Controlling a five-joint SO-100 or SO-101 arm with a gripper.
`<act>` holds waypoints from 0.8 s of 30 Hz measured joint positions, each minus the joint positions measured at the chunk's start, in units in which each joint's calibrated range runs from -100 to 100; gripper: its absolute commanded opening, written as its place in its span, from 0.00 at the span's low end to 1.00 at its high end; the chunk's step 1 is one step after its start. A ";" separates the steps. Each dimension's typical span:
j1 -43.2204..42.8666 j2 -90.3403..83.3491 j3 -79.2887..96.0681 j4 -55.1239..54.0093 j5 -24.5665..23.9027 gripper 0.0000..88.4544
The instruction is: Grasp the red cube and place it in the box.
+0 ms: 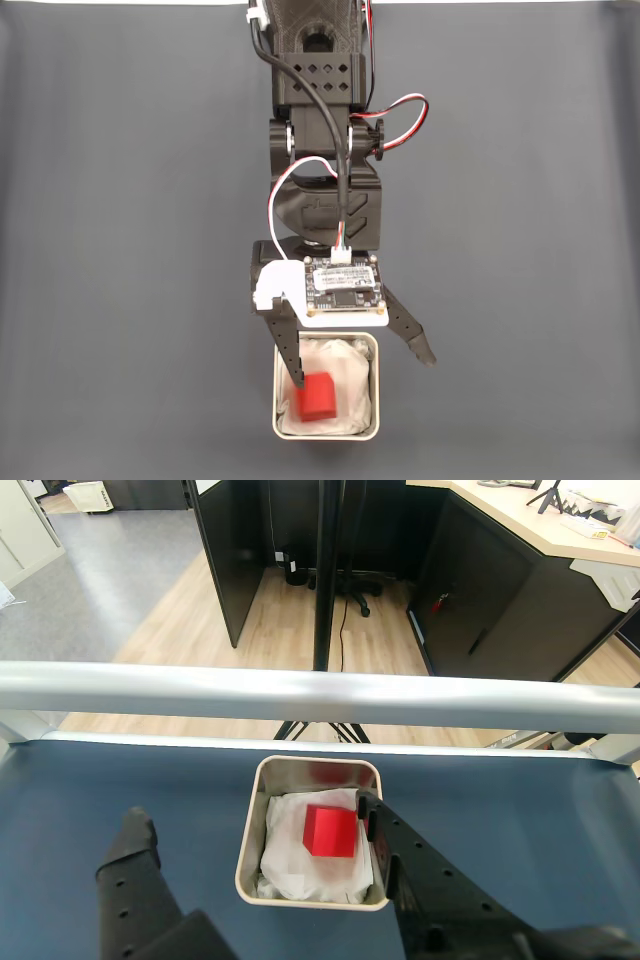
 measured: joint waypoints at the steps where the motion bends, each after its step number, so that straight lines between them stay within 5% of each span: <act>1: 0.00 0.00 0.00 -0.08 0.05 0.52; 24: -0.07 0.00 1.45 -0.95 0.24 0.51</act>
